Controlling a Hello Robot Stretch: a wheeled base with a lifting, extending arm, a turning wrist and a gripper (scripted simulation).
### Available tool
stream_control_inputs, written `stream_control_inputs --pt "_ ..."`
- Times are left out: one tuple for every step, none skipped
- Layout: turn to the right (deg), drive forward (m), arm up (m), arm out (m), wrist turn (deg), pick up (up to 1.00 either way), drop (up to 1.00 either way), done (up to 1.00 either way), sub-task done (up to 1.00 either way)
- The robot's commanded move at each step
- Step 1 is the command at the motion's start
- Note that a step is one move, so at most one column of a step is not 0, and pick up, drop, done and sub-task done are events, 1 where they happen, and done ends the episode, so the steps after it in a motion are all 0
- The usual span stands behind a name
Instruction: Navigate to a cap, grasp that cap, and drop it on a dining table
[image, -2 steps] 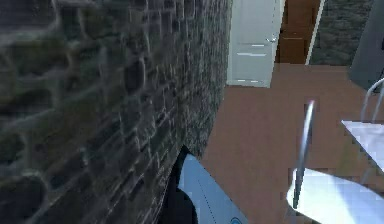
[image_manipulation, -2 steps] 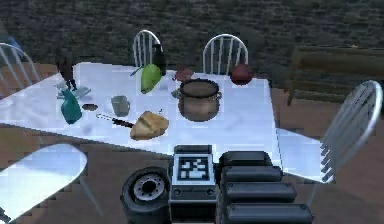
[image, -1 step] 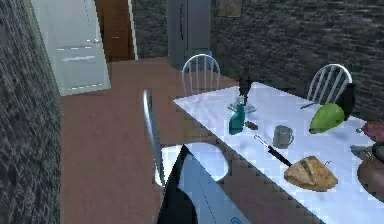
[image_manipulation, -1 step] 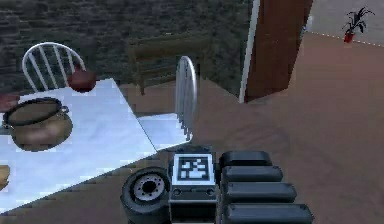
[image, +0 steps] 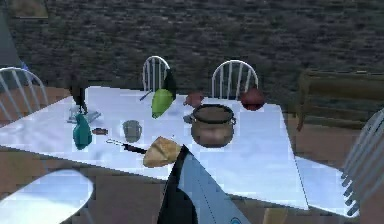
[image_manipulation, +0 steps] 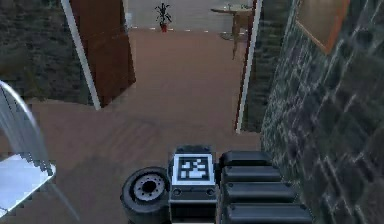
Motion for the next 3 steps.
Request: stream_control_inputs --pt "15.0 0.00 0.00 0.00 0.0 0.00 0.00 0.00 0.00" --pt "0.0 0.10 0.00 0.00 0.0 0.00 0.00 0.00 0.00" --pt "-45.0 0.00 0.00 0.00 0.0 0.00 0.00 0.00 0.00"
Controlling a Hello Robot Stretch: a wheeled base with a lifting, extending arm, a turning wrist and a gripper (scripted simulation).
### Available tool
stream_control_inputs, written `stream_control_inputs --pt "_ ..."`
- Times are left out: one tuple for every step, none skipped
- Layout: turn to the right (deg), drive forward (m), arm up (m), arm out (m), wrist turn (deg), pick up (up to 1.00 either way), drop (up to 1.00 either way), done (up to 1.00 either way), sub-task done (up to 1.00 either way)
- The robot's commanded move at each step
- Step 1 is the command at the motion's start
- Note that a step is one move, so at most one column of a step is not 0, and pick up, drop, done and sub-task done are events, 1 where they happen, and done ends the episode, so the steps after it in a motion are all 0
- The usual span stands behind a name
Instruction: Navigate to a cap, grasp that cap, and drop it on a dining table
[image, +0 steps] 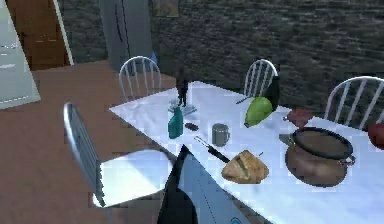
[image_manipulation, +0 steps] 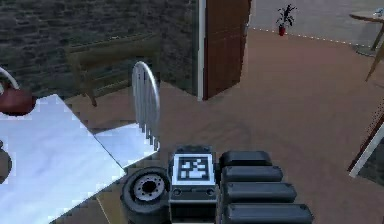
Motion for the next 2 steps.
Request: stream_control_inputs --pt "-33.0 0.00 0.00 0.00 0.0 0.00 0.00 0.00 0.00" --pt "0.0 0.30 0.00 0.00 0.0 0.00 0.00 0.00 0.00"
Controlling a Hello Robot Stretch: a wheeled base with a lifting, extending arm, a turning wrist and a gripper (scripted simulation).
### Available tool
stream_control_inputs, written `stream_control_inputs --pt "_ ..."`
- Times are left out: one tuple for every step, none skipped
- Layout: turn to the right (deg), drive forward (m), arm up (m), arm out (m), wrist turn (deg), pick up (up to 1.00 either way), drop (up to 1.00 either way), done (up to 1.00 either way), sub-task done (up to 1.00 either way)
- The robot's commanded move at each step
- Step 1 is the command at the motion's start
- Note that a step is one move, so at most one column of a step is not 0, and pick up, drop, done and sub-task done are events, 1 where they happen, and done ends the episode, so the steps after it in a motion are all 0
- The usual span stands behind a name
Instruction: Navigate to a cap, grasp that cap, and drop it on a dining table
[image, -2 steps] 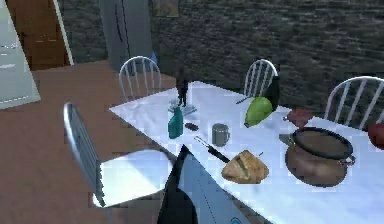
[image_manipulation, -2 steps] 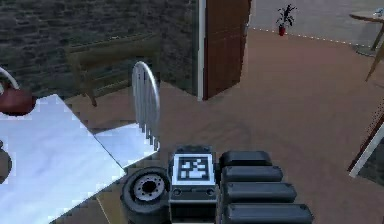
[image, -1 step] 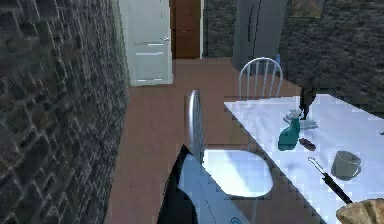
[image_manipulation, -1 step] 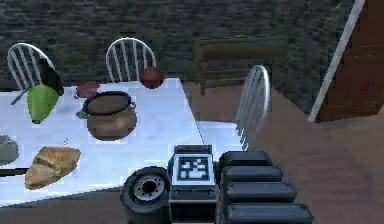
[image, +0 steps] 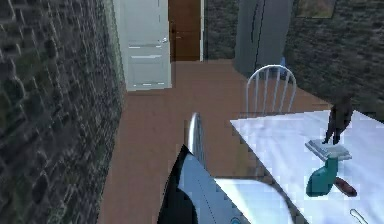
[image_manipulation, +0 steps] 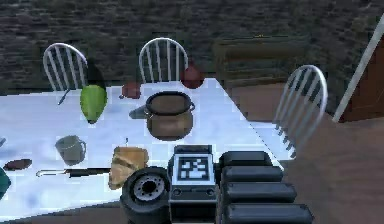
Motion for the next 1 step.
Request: stream_control_inputs --pt "-45.0 0.00 0.00 0.00 0.0 0.00 0.00 0.00 0.00"
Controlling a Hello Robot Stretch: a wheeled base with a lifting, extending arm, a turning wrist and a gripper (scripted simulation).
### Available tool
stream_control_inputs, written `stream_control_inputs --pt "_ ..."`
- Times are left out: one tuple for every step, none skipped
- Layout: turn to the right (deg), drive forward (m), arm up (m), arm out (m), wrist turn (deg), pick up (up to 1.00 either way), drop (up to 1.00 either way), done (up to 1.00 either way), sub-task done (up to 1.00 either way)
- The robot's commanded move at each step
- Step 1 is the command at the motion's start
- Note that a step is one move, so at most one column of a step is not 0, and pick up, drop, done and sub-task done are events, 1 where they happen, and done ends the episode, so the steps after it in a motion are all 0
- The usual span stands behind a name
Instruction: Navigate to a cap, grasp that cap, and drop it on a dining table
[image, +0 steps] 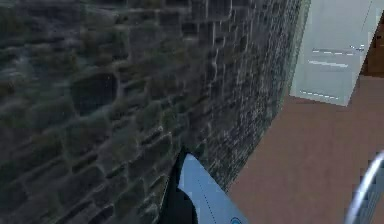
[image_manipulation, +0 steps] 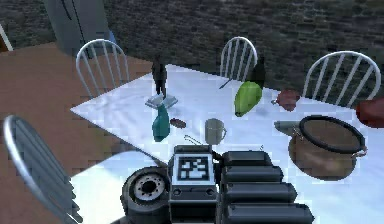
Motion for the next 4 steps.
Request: stream_control_inputs --pt "-45.0 0.00 0.00 0.00 0.0 0.00 0.00 0.00 0.00" --pt "-36.0 0.00 0.00 0.00 0.0 0.00 0.00 0.00 0.00" --pt "45.0 0.00 0.00 0.00 0.0 0.00 0.00 0.00 0.00" --pt "45.0 0.00 0.00 0.00 0.0 0.00 0.00 0.00 0.00"
